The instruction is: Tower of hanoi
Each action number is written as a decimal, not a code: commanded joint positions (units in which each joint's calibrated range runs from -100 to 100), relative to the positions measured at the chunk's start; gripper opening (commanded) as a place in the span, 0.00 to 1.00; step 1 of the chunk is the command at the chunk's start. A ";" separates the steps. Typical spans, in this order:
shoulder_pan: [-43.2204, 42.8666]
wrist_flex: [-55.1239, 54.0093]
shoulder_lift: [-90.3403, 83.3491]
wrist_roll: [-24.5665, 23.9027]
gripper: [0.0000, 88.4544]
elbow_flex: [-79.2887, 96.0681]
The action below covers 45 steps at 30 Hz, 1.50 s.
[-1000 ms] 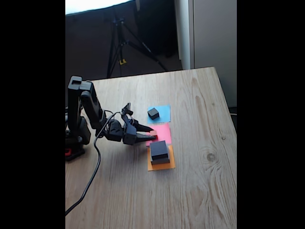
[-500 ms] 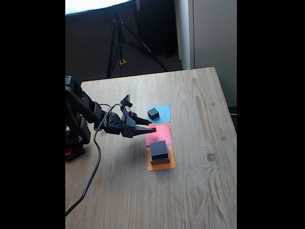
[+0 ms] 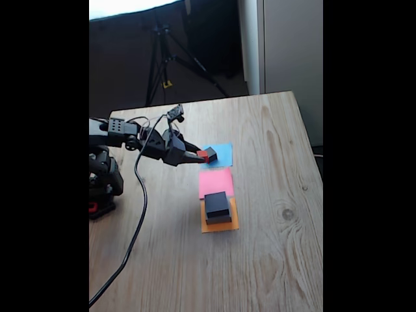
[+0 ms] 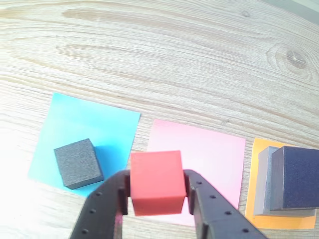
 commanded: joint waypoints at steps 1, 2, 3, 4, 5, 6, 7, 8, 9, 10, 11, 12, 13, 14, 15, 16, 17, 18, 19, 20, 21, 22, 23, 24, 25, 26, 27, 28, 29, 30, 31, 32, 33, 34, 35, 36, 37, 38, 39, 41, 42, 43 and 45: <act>-2.92 18.25 -3.50 -5.45 0.02 -18.18; -3.68 21.89 -3.12 -6.79 0.02 -22.46; -4.51 25.21 -2.51 -8.46 0.02 -26.82; -5.26 28.37 -1.98 -10.14 0.02 -31.09; -6.02 31.52 -1.53 -11.14 0.02 -35.18; -6.77 34.36 -1.00 -12.14 0.02 -39.09; -7.44 36.87 -0.70 -13.31 0.02 -42.64; -8.11 39.54 -0.47 -13.48 0.02 -46.00; -8.69 41.56 -0.39 -13.65 0.02 -48.37; -9.44 44.07 -0.39 -14.48 0.02 -51.46; -9.95 46.01 -0.32 -14.82 0.02 -53.64; -10.70 48.36 -0.24 -15.32 0.02 -56.37; -11.37 50.14 -0.24 -15.99 0.02 -58.64; -11.95 51.92 -0.17 -16.49 0.02 -60.64; -12.62 53.46 -0.09 -17.16 0.02 -62.55; -13.20 54.51 -0.09 -17.83 0.02 -64.09; -13.71 55.40 -0.02 -18.16 0.02 -65.09; -14.04 55.89 -0.02 -18.16 0.02 -65.55; -14.29 56.05 -0.02 -18.33 0.02 -65.46; -14.29 56.05 -0.02 -18.33 0.02 -65.00; -14.29 55.73 0.06 -17.83 0.02 -63.82; -14.21 55.16 -0.02 -17.33 0.02 -62.55; -14.21 54.19 -0.39 -16.66 0.02 -60.46; -14.29 53.05 -0.85 -15.66 0.03 -58.18; -14.54 51.60 -1.53 -14.99 0.03 -55.46; -14.96 49.57 -2.59 -14.15 0.03 -52.37; -15.38 47.07 -4.10 -13.31 0.03 -48.27; -15.63 44.72 -5.47 -12.14 0.03 -44.46; -15.80 42.29 -6.75 -11.14 0.03 -40.64; -15.96 40.10 -7.74 -10.64 0.03 -37.27; -16.13 37.84 -8.49 -9.64 0.03 -34.09; -16.30 35.33 -9.02 -9.13 0.04 -30.82; -16.30 33.06 -9.18 -8.97 0.04 -28.46; -16.30 29.74 -9.25 -8.30 0.04 -25.18; -16.30 26.83 -9.25 -7.96 0.04 -22.73; -16.21 22.95 -9.18 -7.46 0.04 -19.55; -16.05 19.63 -9.02 -6.79 0.04 -16.91; -15.96 15.82 -8.80 -5.96 0.04 -13.82; -15.88 12.59 -8.49 -5.12 0.04 -11.00; -15.88 5.79 -8.04 -4.79 0.05 -5.64; -16.05 2.79 -7.43 -4.45 0.05 -3.46; -16.30 -0.12 -6.83 -4.45 0.05 -1.55; -16.88 -5.22 -4.86 -4.79 0.05 1.09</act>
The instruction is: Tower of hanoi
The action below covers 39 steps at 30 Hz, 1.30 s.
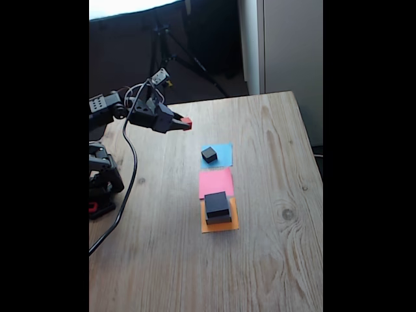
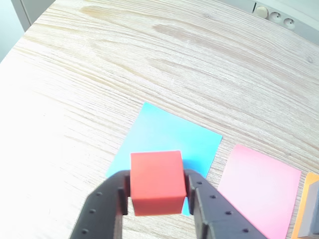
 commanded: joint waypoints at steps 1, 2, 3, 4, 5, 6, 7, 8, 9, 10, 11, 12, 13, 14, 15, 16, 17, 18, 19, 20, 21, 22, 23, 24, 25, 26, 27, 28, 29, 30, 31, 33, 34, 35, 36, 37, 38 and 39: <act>-1.52 -13.01 2.63 0.77 0.05 4.88; -1.77 -15.60 3.62 0.77 0.05 5.97; -2.02 -18.11 4.90 0.94 0.04 7.06; -2.02 -20.70 6.49 0.77 0.04 7.88; -2.11 -23.54 8.31 0.60 0.04 8.61; -2.11 -25.72 9.98 1.10 0.04 9.16; -2.02 -28.80 12.09 1.61 0.04 9.79; -1.86 -32.20 14.21 2.11 0.05 10.52; -1.77 -34.62 16.33 2.44 0.05 10.79; -1.61 -36.73 18.38 2.78 0.05 10.79; -1.52 -38.59 20.04 2.78 0.05 10.97; -1.35 -40.45 21.86 3.11 0.05 11.06; -1.27 -41.59 23.22 3.28 0.05 11.06; -1.27 -42.88 24.43 3.28 0.05 11.25; -1.27 -43.77 25.42 3.28 0.05 11.34; -1.27 -44.74 26.40 3.61 0.05 11.43; -1.27 -45.63 27.16 3.61 0.05 11.70; -1.27 -46.44 27.99 3.78 0.05 11.97; -1.27 -46.68 28.82 4.11 0.05 11.97; -1.27 -47.66 29.81 4.45 0.05 12.16; -1.27 -48.71 30.57 4.78 0.05 12.43; -1.35 -49.76 31.55 5.28 0.05 12.52; -1.35 -50.73 32.46 5.45 0.05 12.52; -1.35 -51.86 33.44 5.79 0.05 12.52; -1.35 -52.75 34.27 5.95 0.05 12.43; -1.35 -53.73 35.18 6.29 0.05 12.34; -1.35 -54.70 36.02 6.62 0.05 12.25; -1.27 -55.26 36.77 6.79 0.05 12.06; -1.19 -55.99 37.45 6.96 0.05 12.06; -1.10 -56.56 37.98 7.12 0.05 11.88; -1.02 -56.80 38.44 7.29 0.05 11.79; -0.77 -57.37 39.04 7.29 0.05 11.70; -0.60 -57.45 39.35 7.29 0.05 11.70; -0.44 -57.45 39.57 7.29 0.05 11.70; -0.35 -57.45 39.80 7.29 0.05 11.70; -0.18 -57.45 39.95 7.29 0.05 11.70; -0.18 -57.61 40.10 7.29 0.05 11.70; -0.10 -57.77 40.10 7.29 0.05 11.70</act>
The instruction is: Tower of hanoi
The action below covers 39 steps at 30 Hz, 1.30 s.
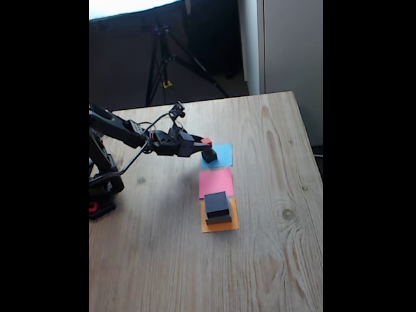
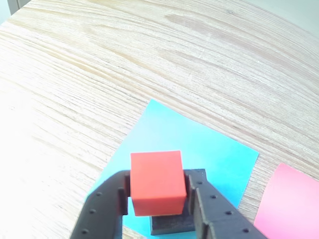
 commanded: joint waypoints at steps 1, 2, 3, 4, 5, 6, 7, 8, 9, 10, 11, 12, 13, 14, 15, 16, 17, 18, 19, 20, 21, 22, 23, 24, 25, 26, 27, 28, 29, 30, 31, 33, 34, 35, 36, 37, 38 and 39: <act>1.34 -1.73 -0.34 1.04 0.05 -1.08; 1.51 -1.89 -0.34 1.04 0.04 -1.08; 1.60 -1.97 -0.34 1.04 0.04 -1.08; 1.85 -1.97 -0.42 1.04 0.04 -1.08; 2.01 -1.97 -0.42 1.04 0.04 -1.08; 2.18 -1.97 -0.42 1.04 0.04 -1.08; 2.35 -1.97 -0.42 1.04 0.04 -1.08; 2.51 -1.97 -0.42 1.04 0.04 -1.08; 2.60 -1.97 -0.34 1.04 0.04 -1.08; 2.68 -1.97 -0.34 1.04 0.04 -0.99; 2.85 -1.97 -0.34 1.04 0.04 -0.89; 2.93 -1.97 -0.34 1.04 0.04 -0.80; 3.02 -1.97 -0.34 1.04 0.04 -0.62; 3.10 -1.97 -0.27 1.04 0.04 -0.62; 3.10 -1.97 -0.19 1.04 0.04 -0.62; 3.10 -1.97 -0.11 1.04 0.04 -0.53; 3.10 -1.97 -0.04 1.04 0.04 -0.44; 3.02 -2.05 -0.04 1.04 0.04 -0.44; 3.02 -2.05 -0.04 1.04 0.04 -0.44; 3.02 -2.13 0.04 1.04 0.04 -0.44; 3.02 -2.21 0.11 1.04 0.04 -0.44; 3.02 -2.30 0.26 1.04 0.04 -0.44; 3.18 -2.38 0.34 1.04 0.04 -0.44; 3.27 -2.46 0.49 1.04 0.04 -0.44; 3.35 -2.46 0.57 1.04 0.04 -0.44; 3.35 -2.46 0.64 1.04 0.04 -0.44; 3.35 -2.46 0.64 1.04 0.05 -0.35; 3.35 -2.46 0.64 1.04 0.06 -0.17; 3.35 -2.86 0.57 1.04 0.06 0.11; 3.27 -3.19 0.57 1.04 0.06 0.38; 3.18 -3.59 0.57 1.04 0.07 0.65; 3.18 -4.40 0.57 1.04 0.07 1.29; 3.18 -4.80 0.57 1.04 0.08 1.65; 3.18 -5.05 0.57 1.04 0.08 1.74; 3.27 -5.13 0.57 1.04 0.08 1.83; 3.27 -5.21 0.57 1.04 0.09 1.83; 3.35 -5.21 0.57 1.04 0.09 1.83; 3.35 -5.21 0.64 1.04 0.09 1.83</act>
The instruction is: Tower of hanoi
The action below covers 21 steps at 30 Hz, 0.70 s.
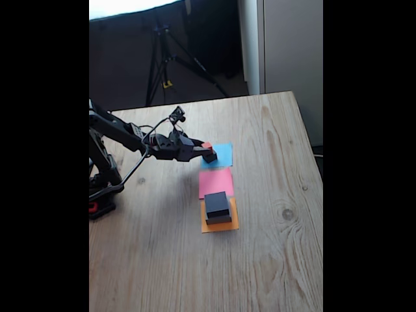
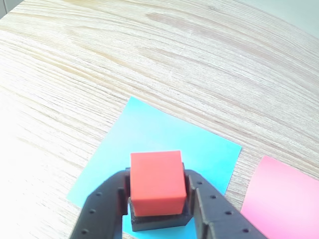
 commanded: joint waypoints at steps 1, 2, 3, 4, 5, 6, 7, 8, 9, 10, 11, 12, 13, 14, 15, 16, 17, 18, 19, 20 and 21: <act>0.75 -1.45 -0.38 1.04 0.09 -0.34; 0.75 -1.45 -0.31 1.04 0.10 -0.34; 0.83 -1.53 -0.23 1.04 0.10 -0.34; 0.83 -1.69 -0.16 1.04 0.10 -0.34; 0.83 -1.69 -0.08 1.04 0.11 -0.34; 0.92 -1.77 0.00 1.04 0.11 -0.34; 1.00 -1.85 0.00 1.04 0.12 -0.34; 1.00 -1.85 0.07 1.04 0.12 -0.34; 1.08 -1.85 0.15 1.04 0.14 -0.34; 1.08 -1.85 0.15 1.04 0.14 -0.34; 1.08 -1.85 0.15 1.04 0.15 -0.34; 1.17 -1.93 0.15 1.04 0.15 -0.34; 1.17 -1.93 0.22 1.04 0.16 -0.34; 1.17 -1.93 0.22 1.04 0.17 -0.43; 1.17 -1.93 0.15 1.04 0.18 -0.43; 1.25 -1.93 0.07 1.04 0.19 -0.43; 1.25 -1.93 0.00 1.04 0.19 -0.43; 1.25 -1.93 -0.31 1.04 0.20 -0.43; 1.25 -1.93 -0.61 1.04 0.20 -0.43; 1.25 -1.93 -1.06 1.04 0.21 -0.53; 1.17 -1.69 -1.59 1.04 0.22 -0.53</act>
